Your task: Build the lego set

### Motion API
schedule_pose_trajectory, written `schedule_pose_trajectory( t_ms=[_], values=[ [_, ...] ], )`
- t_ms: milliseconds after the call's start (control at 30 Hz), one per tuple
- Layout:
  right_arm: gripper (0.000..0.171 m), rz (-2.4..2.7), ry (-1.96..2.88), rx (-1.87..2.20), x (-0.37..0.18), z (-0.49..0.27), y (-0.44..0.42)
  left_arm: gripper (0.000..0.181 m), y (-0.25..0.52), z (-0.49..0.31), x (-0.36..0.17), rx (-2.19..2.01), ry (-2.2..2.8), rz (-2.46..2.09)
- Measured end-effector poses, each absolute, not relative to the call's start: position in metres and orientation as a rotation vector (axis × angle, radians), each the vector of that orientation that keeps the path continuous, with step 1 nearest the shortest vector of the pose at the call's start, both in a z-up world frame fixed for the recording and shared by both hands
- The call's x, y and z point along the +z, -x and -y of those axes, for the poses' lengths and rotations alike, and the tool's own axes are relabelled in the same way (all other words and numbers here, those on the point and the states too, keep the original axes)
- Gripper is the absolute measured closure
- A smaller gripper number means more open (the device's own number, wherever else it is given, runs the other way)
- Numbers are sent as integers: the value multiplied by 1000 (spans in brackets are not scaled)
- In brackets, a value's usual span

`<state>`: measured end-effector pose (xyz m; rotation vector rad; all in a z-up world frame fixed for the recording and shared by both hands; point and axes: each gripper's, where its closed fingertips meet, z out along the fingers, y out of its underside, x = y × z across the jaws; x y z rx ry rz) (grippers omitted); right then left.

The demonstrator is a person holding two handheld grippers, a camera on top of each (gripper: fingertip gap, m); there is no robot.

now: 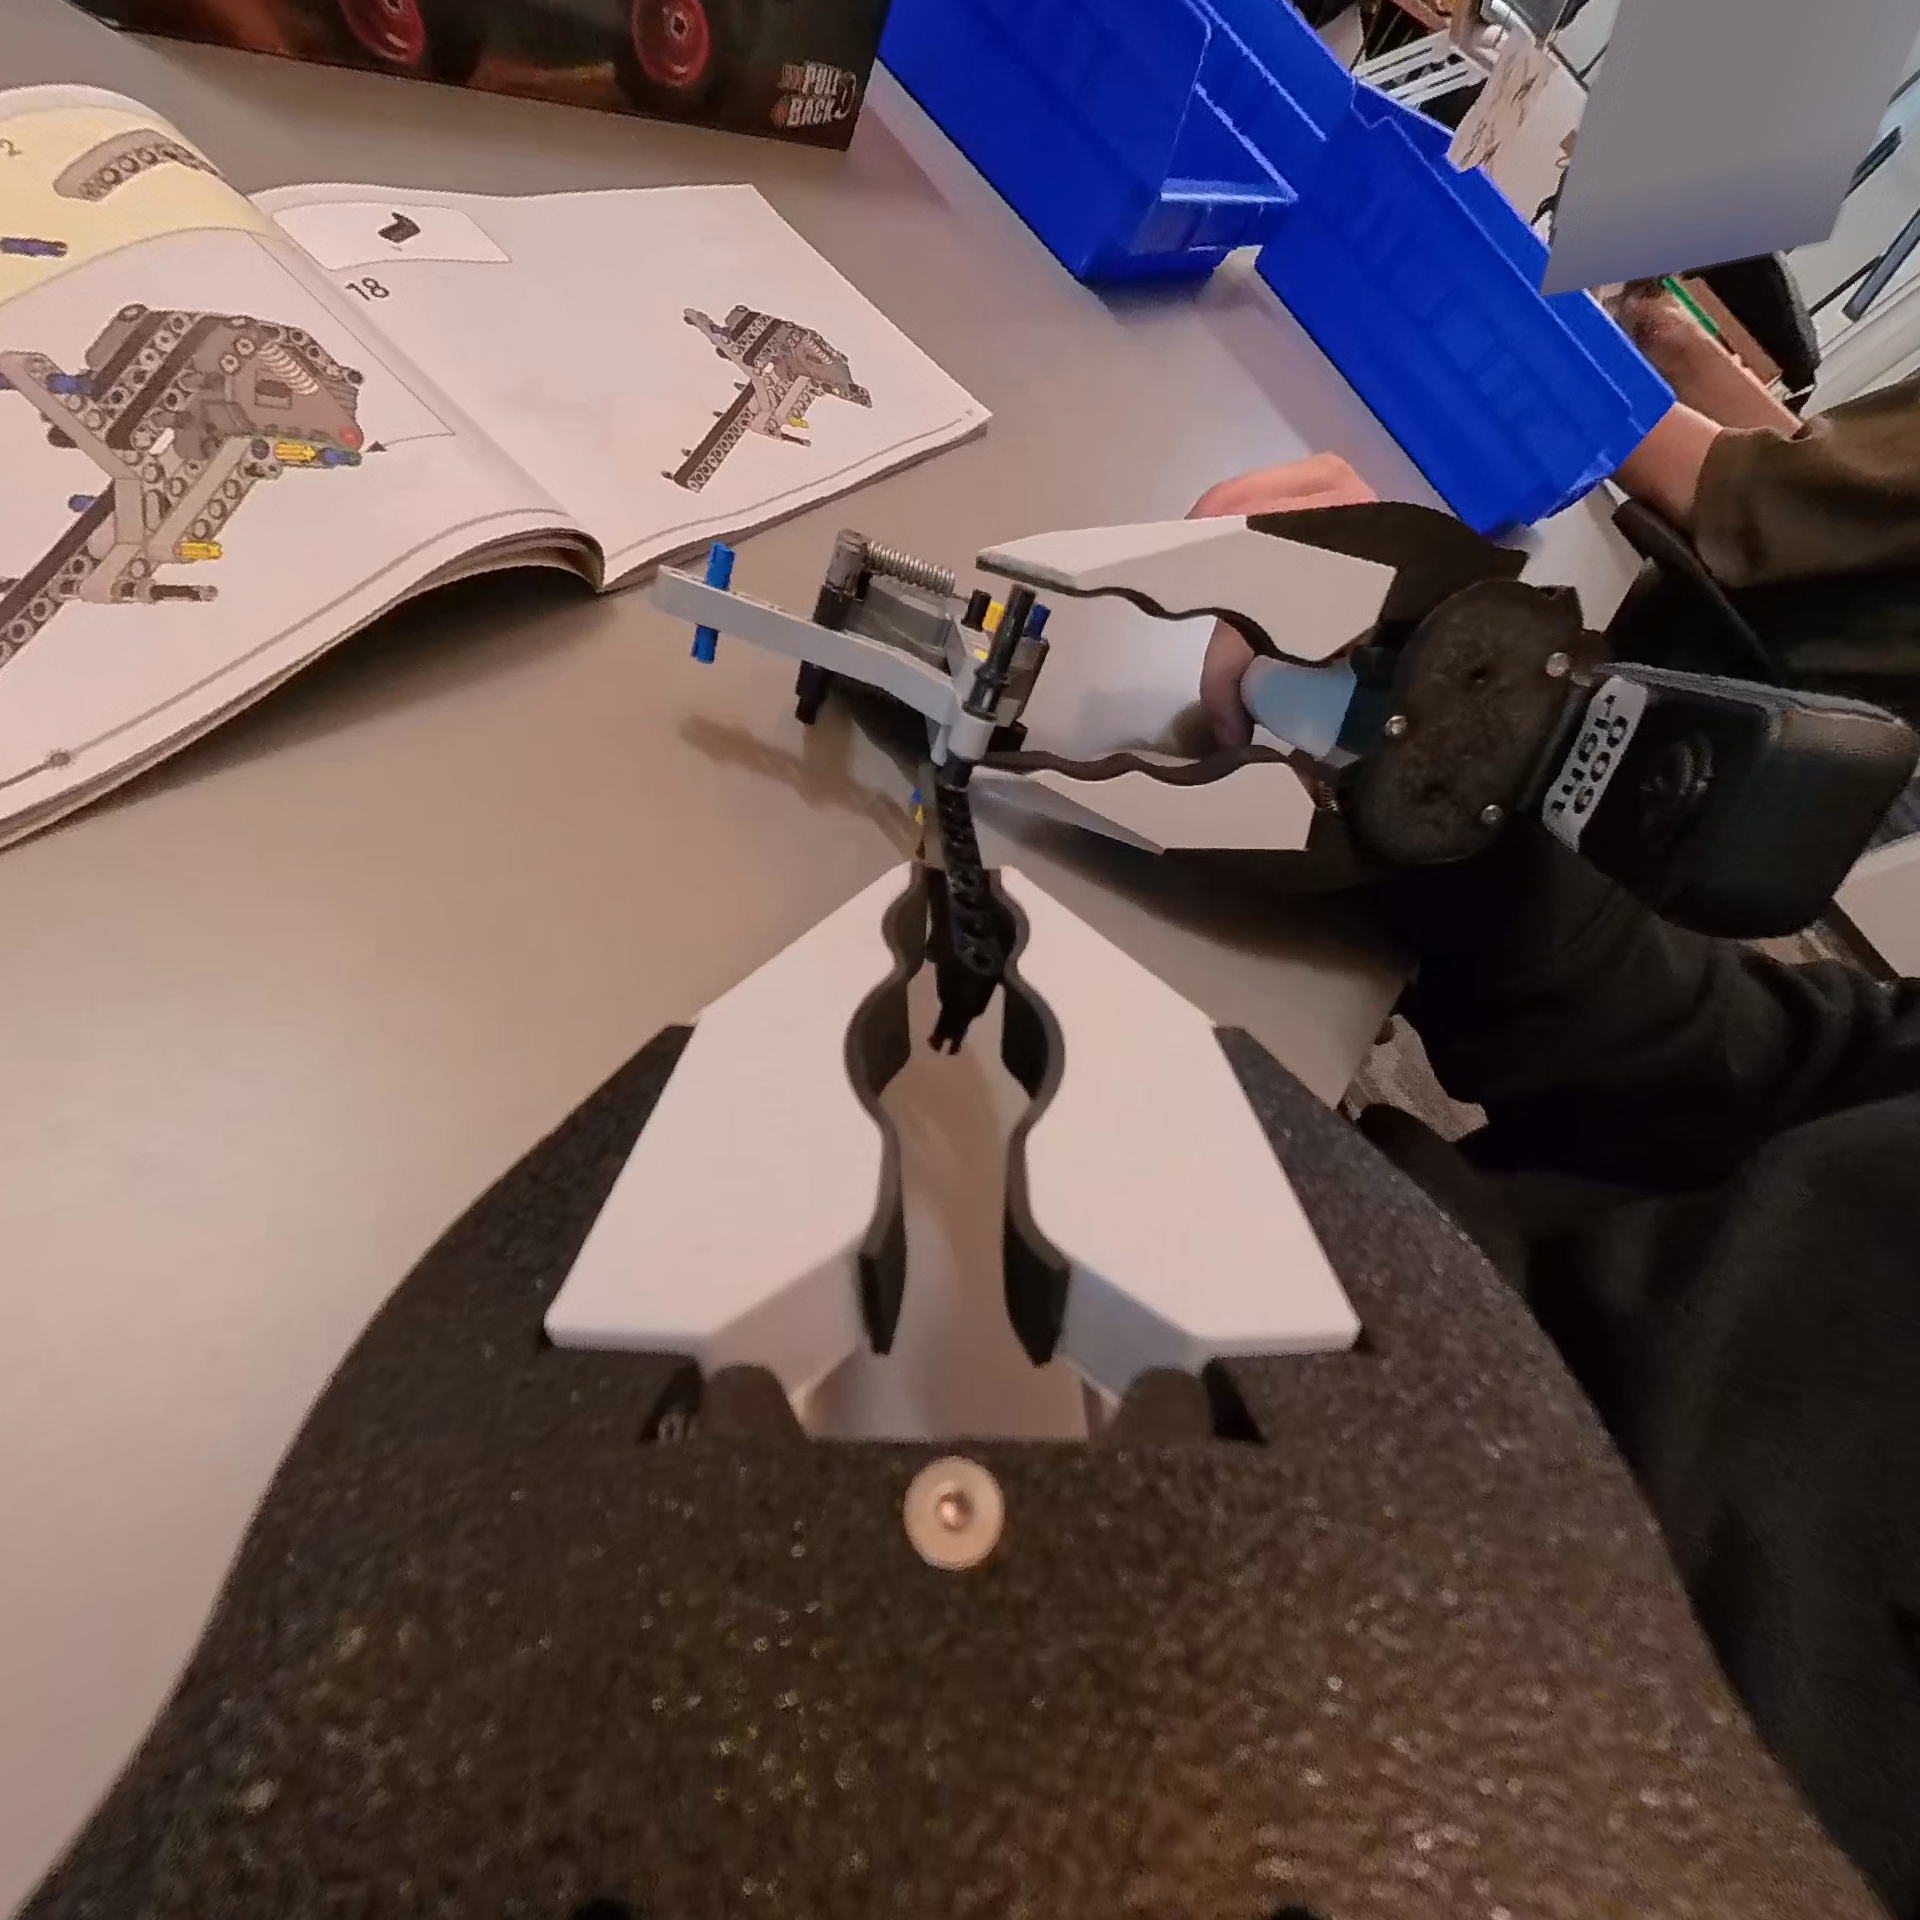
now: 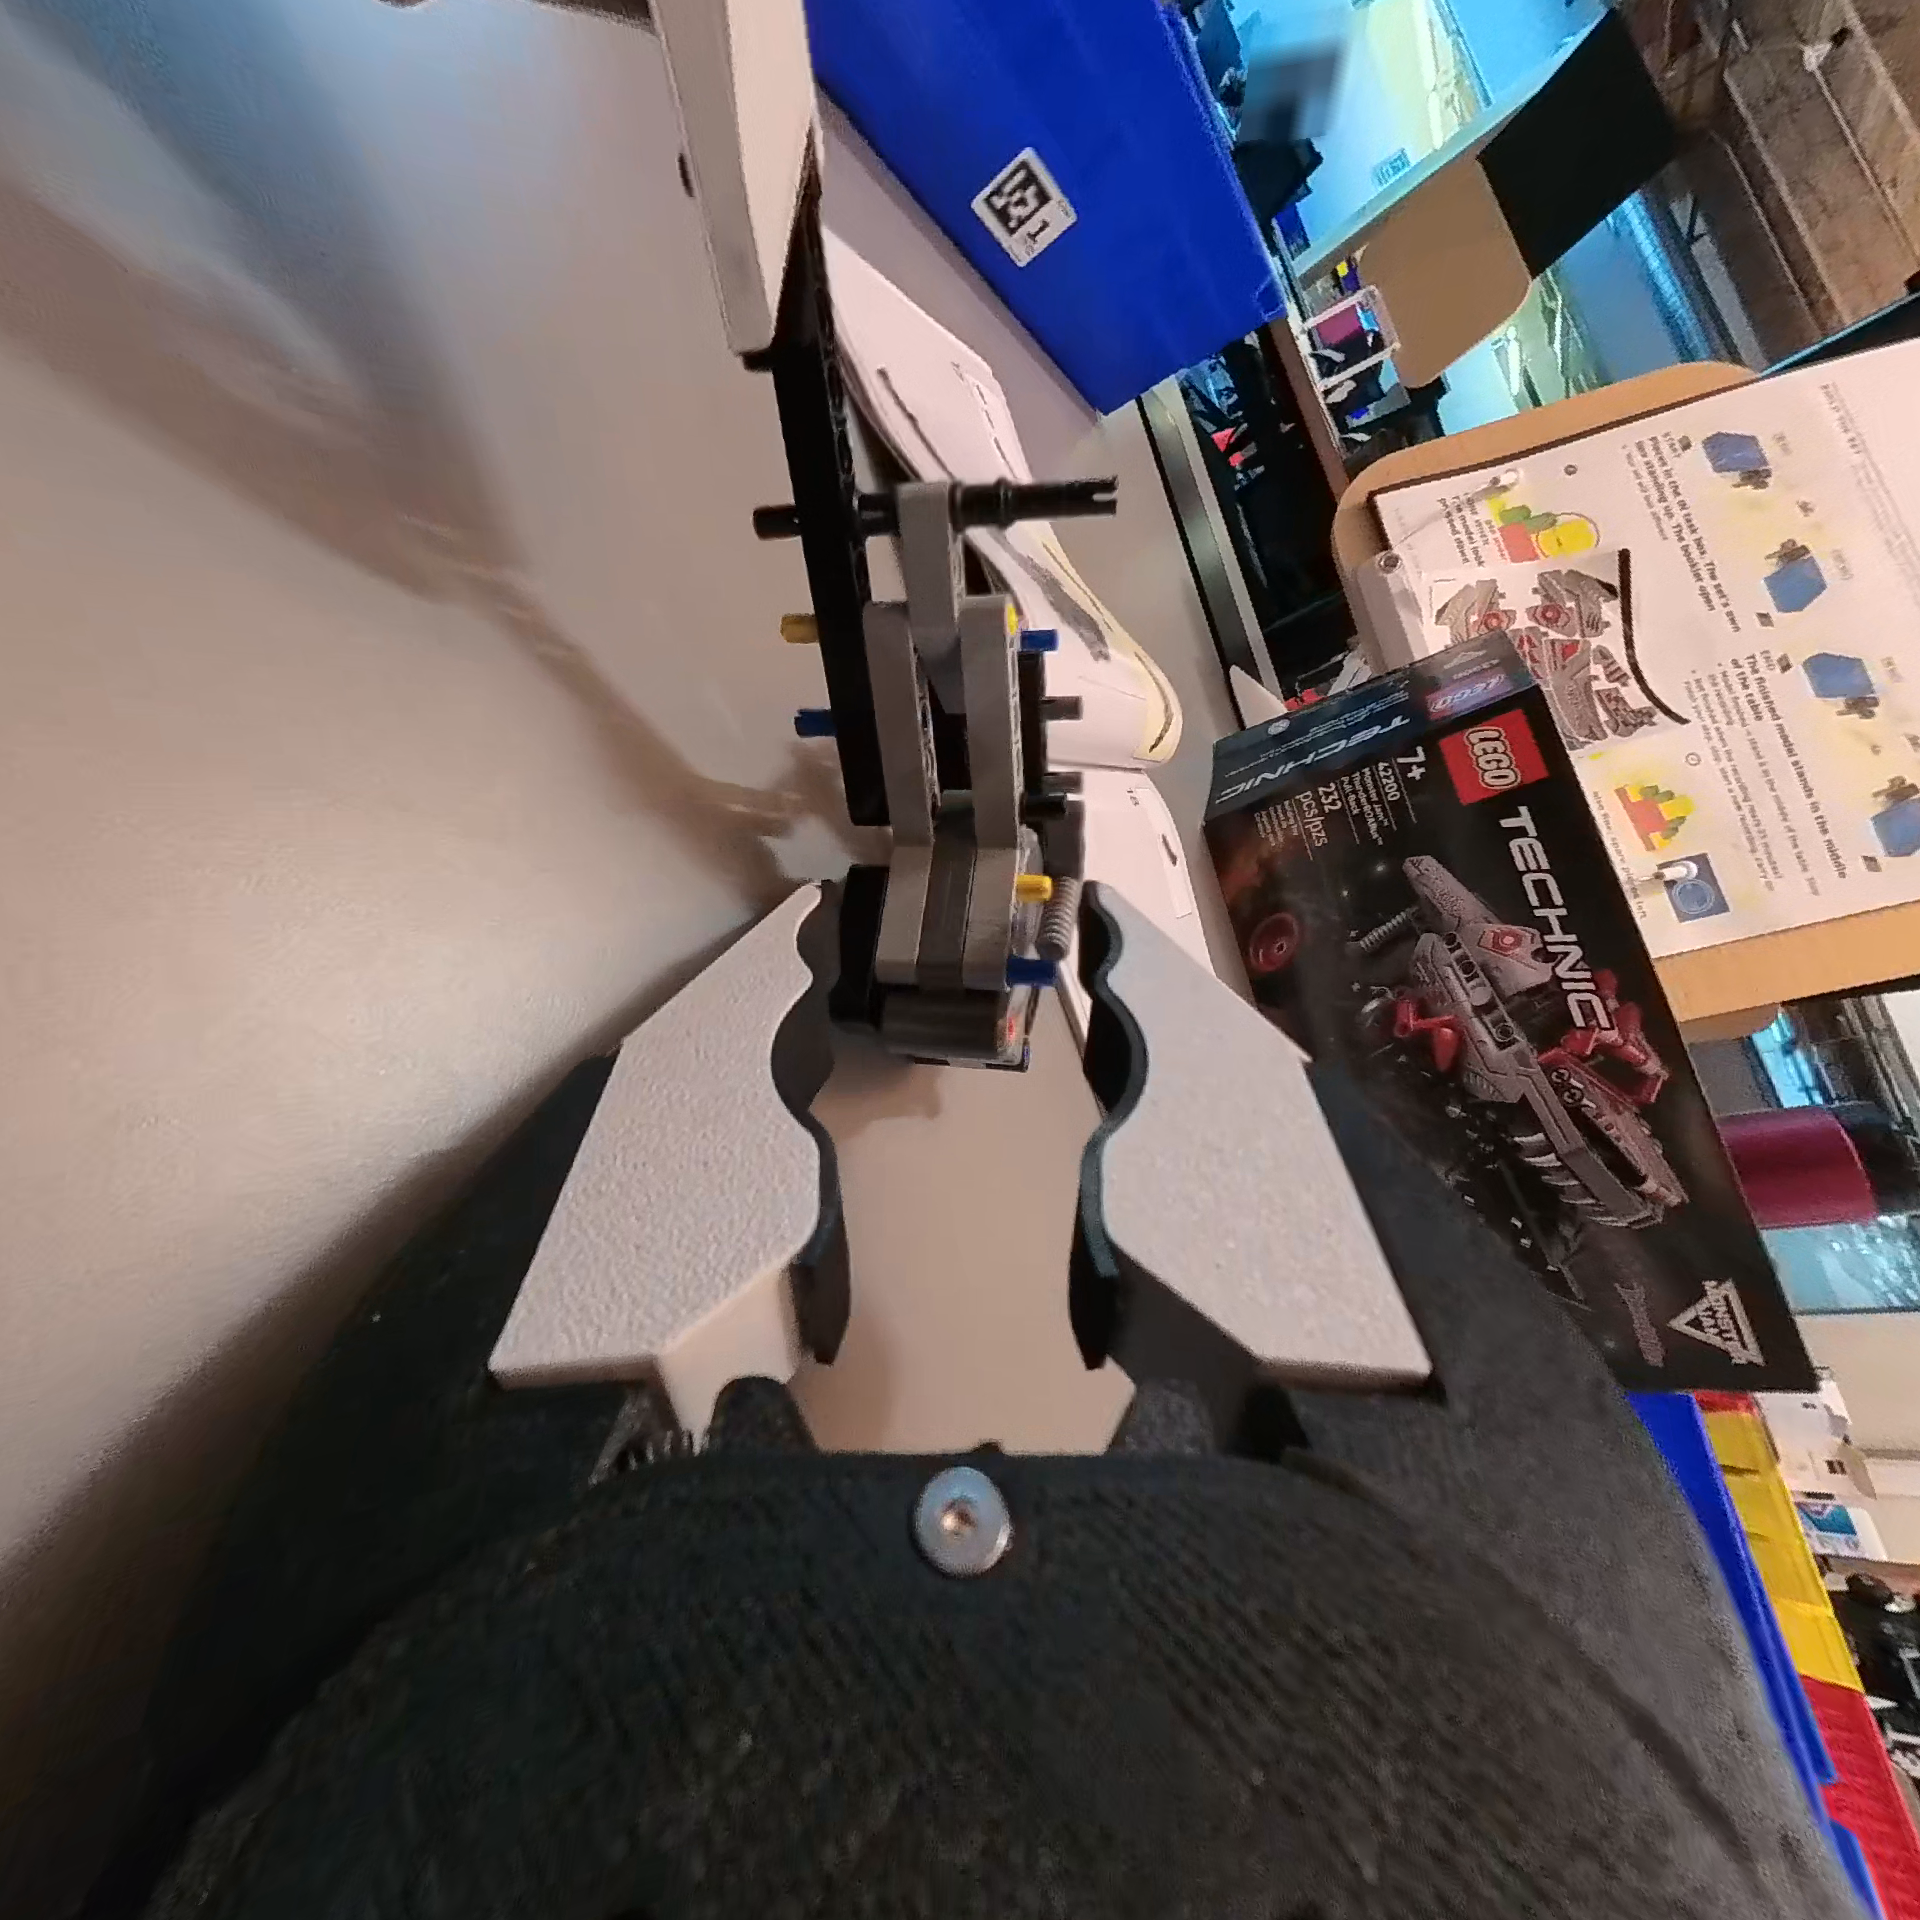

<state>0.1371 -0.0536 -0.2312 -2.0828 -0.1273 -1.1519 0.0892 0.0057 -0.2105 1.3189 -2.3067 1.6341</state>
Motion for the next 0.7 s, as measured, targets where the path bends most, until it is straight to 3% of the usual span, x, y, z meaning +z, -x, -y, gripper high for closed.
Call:
schedule_pose_trajectory(
  t_ms=[700],
  values=[
    [133,221,2047,-1134,-229,47,-126,174,-86,-9,-221,1612,-1293,2358]
  ],
)
